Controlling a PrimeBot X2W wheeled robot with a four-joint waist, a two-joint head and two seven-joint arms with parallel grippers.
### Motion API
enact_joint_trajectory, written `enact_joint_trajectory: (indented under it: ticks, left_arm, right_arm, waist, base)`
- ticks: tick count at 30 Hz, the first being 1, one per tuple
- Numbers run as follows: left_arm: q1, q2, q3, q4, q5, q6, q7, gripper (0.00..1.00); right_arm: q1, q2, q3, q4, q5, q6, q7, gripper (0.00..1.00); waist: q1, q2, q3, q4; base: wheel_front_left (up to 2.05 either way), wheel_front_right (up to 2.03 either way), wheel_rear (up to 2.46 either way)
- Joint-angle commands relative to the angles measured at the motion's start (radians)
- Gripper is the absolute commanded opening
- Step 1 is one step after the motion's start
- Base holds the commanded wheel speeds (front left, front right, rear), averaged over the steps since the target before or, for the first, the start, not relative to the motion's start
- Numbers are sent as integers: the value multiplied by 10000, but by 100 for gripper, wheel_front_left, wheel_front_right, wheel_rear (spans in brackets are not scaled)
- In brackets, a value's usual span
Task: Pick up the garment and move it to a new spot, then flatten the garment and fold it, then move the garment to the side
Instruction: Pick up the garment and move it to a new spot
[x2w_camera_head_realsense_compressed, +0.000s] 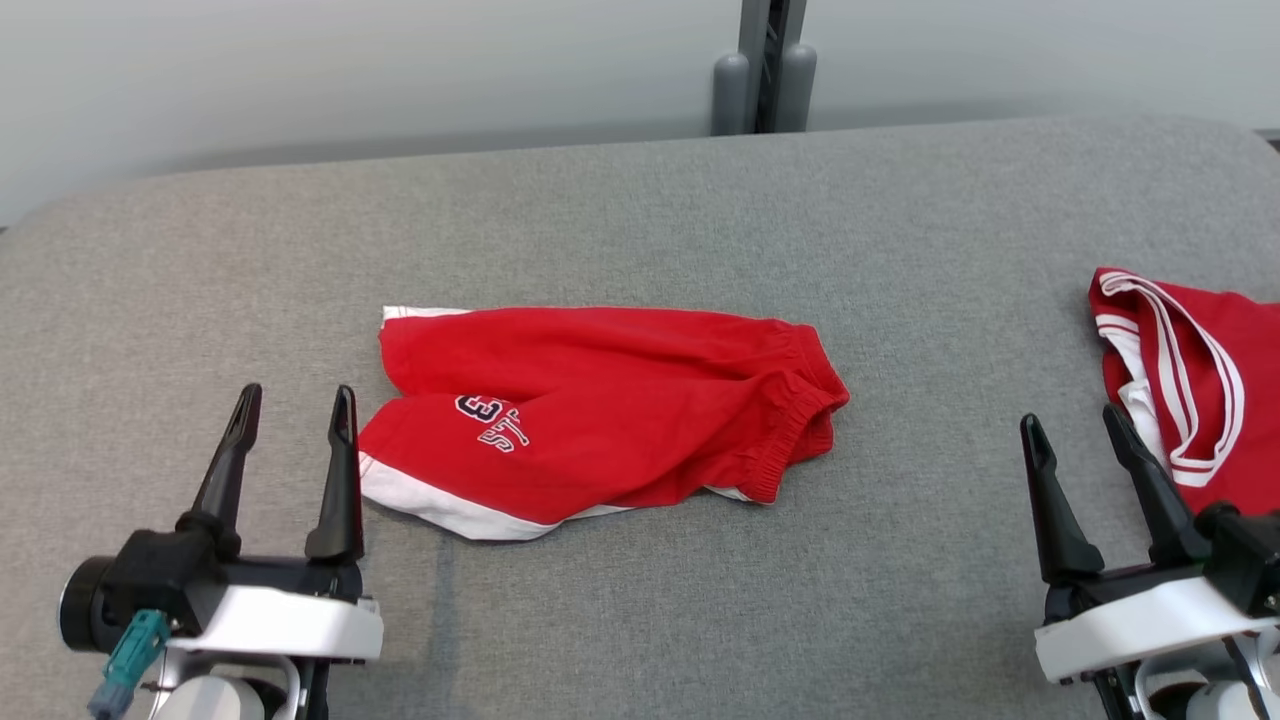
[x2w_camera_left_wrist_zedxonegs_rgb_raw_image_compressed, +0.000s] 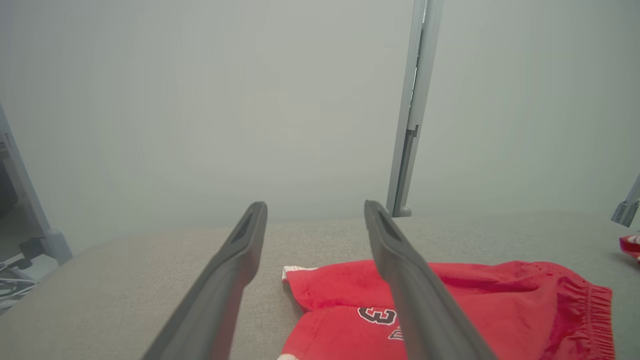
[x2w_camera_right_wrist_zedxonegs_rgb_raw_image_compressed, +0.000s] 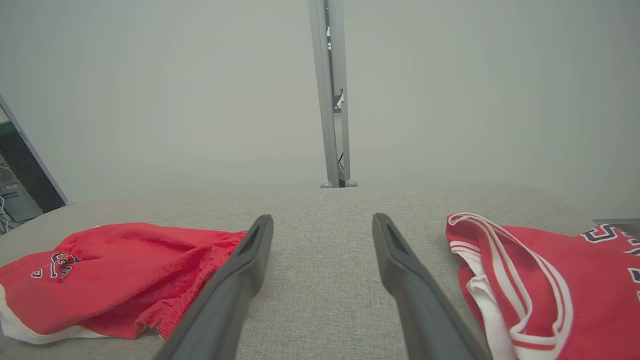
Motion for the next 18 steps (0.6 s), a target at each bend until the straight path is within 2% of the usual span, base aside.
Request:
enact_joint_trajectory:
  ticks: [1,7,18]
  left_arm:
    - [183,87,29,-93,-39,50,-54,100]
    - [852,258,-90,-390,-15,-13,78,100]
    - [1881,390,-314,-733,-60,178,469,100]
  right_arm:
    - [176,-73,-22,-81,-52,-7,55,100]
    - [636,-144,-89,-197,-98,-7,243,100]
    - [1569,-71,-384,-756,-161,-7,651,100]
  waist:
    - [0,0,-219,148]
    - [0,0,-660,234]
    - [0,0,-1412,169]
  base:
    - [0,0,0]
    - [0,0,0]
    - [0,0,0]
